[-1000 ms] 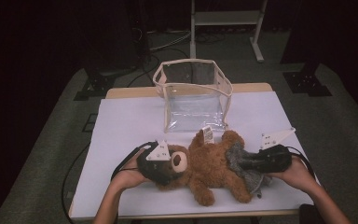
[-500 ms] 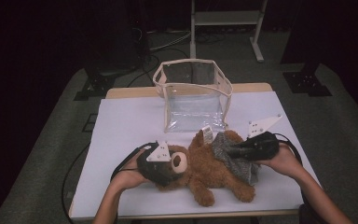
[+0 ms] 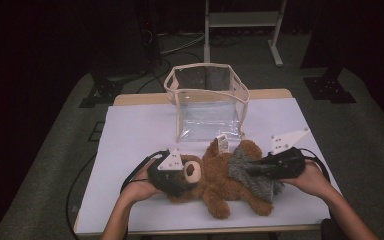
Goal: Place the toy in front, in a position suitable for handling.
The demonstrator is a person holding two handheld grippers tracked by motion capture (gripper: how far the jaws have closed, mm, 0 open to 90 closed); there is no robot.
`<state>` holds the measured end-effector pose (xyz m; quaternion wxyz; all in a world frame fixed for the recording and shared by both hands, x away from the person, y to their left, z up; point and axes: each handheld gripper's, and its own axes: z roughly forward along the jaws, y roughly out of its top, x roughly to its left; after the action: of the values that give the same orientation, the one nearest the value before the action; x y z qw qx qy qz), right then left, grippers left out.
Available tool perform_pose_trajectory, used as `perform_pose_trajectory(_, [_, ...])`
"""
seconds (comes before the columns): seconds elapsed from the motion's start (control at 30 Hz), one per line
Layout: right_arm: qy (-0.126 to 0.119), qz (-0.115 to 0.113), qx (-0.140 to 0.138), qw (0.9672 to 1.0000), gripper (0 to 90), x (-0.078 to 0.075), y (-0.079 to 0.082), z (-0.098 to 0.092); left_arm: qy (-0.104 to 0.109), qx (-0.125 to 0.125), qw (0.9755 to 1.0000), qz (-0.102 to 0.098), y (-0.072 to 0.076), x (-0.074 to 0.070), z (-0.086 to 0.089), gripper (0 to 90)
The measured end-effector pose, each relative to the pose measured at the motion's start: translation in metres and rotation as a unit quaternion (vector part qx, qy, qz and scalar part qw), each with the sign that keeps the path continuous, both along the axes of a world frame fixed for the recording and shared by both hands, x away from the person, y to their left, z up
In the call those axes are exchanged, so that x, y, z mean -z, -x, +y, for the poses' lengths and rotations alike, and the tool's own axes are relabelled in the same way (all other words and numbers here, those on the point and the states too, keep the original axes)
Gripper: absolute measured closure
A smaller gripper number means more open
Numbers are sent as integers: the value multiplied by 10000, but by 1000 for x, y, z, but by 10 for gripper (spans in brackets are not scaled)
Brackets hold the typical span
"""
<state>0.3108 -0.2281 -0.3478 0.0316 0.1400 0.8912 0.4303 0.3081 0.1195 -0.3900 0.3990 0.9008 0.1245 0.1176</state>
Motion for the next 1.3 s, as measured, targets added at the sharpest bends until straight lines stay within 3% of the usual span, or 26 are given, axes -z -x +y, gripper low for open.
perform_pose_trajectory(0.03, [64, -100, -212, 9997, 753, -4, 0, 15, -17, 0, 10000, -13, 0, 0, 0, 234])
perform_pose_trajectory(0.2, [330, -221, -670, 9970, 752, -7, 2, 58, -3, -66, 10000, 6, -2, -1, 0, 234])
perform_pose_trajectory(0.37, [574, -135, -940, 9938, 753, 1, 4, 83, 29, -94, 10000, 4, -3, -2, 1, 235])
perform_pose_trajectory(0.47, [652, -32, -1003, 9928, 754, 6, 6, 81, 74, -43, 10000, 4, -3, -5, 5, 246])
perform_pose_trajectory(0.6, [614, 84, -989, 9932, 755, 7, 9, 64, 35, 20, 10000, -13, -2, -9, 6, 249])
perform_pose_trajectory(0.8, [559, 48, -1110, 9922, 755, -5, 16, 71, 61, -21, 10000, 44, -3, -8, 6, 269])
perform_pose_trajectory(0.9, [590, 38, -1354, 9890, 755, -9, 19, 90, 60, -29, 10000, 24, -3, -8, 6, 272])
perform_pose_trajectory(0.93, [707, 39, -1522, 9858, 754, -6, 20, 103, 74, -36, 10000, 27, -3, -7, 6, 272])
perform_pose_trajectory(1.0, [787, 38, -1570, 9844, 754, -4, 21, 108, 136, -60, 9999, 53, -3, -6, 7, 272])
perform_pose_trajectory(1.03, [968, 48, -1657, 9814, 754, 4, 22, 115, 98, -36, 9999, 40, -4, -7, 8, 272])
perform_pose_trajectory(1.07, [1129, 47, -1683, 9792, 754, 11, 23, 118, 72, -22, 10000, 38, -4, -7, 8, 272])
perform_pose_trajectory(1.17, [1248, 68, -1676, 9779, 754, 18, 24, 114, 63, 13, 10000, 39, -4, -7, 9, 272])
perform_pose_trajectory(1.27, [1146, 81, -1492, 9821, 755, 18, 27, 94, 133, -30, 9999, 73, -4, -6, 8, 272])
perform_pose_trajectory(1.3, [1146, 81, -1492, 9821, 755, 18, 27, 94, 151, -42, 9998, 84, -4, -6, 8, 272])
